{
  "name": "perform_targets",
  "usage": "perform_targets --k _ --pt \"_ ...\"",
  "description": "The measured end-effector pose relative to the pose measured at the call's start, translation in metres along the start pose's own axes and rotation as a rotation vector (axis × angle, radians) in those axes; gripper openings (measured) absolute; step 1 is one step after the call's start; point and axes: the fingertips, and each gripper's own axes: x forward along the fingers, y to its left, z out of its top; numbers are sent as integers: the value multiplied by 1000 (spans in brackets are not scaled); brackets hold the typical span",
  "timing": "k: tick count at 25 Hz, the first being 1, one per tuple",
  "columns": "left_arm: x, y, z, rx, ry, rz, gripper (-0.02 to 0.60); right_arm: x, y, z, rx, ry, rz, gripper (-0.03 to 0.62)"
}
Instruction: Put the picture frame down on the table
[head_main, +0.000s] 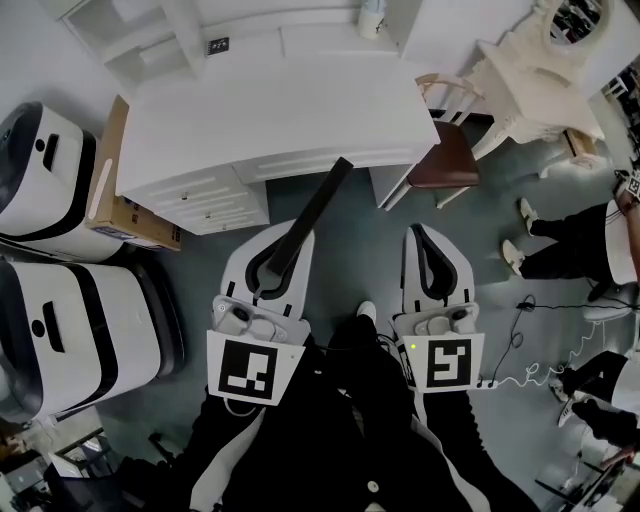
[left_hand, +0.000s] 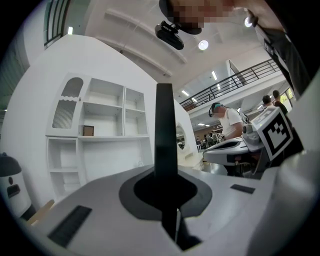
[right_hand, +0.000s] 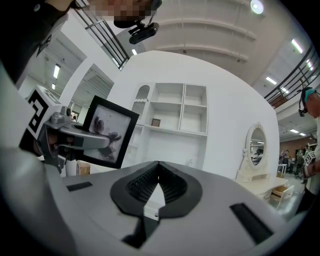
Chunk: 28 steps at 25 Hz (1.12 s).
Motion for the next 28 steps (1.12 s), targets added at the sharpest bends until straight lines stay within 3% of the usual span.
perform_targets --k 11,28 --pt "51 -34 7 -41 43 117 12 14 -65 -17 -9 6 123 3" --pt "98 -87 23 -77 31 268 12 7 -134 -21 -23 -90 245 3"
